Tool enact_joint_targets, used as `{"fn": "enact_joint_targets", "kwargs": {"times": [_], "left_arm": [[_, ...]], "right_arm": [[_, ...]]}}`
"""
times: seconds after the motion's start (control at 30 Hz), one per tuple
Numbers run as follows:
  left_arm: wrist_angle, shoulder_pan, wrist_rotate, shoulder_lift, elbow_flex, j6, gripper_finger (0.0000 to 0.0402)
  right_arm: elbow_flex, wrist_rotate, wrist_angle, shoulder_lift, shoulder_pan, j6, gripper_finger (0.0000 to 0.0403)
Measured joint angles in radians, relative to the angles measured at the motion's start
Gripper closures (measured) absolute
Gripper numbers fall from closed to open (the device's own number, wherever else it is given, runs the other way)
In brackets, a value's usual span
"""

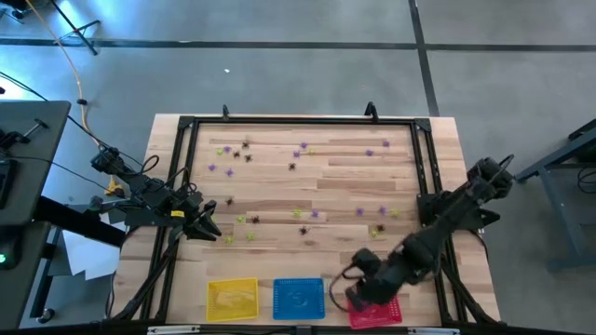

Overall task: Sort Halloween decoration
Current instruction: Put the green spider toy into the red bin, then put the violet spider toy into the blue bin

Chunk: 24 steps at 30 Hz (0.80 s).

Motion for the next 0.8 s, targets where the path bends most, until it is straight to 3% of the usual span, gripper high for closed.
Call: {"fn": "enact_joint_targets", "kwargs": {"times": [0.13,0.27,0.5,0.7,0.8], "left_arm": [[0.000,0.000,0.000,0.000,0.000,0.000,0.0307],[0.000,0.000,0.000,0.000,0.000,0.000,0.0307],[0.000,0.000,0.000,0.000,0.000,0.000,0.0307],[0.000,0.000,0.000,0.000,0.000,0.000,0.0307],[0.000,0.000,0.000,0.000,0.000,0.000,0.0307]], "right_arm": [[-0.001,-0.084,-0.008,0.061,0.035,0.044,0.0375],[-0.002,-0.089,-0.026,0.130,0.039,-0.001,0.0370],[-0.002,-0.155,-0.004,0.185,0.033,-0.008,0.0311],[-0.002,-0.152,-0.065,0.142,0.019,0.000,0.0264],[-0.002,-0.060,-0.180,0.087,0.003,0.001,0.0259]]}}
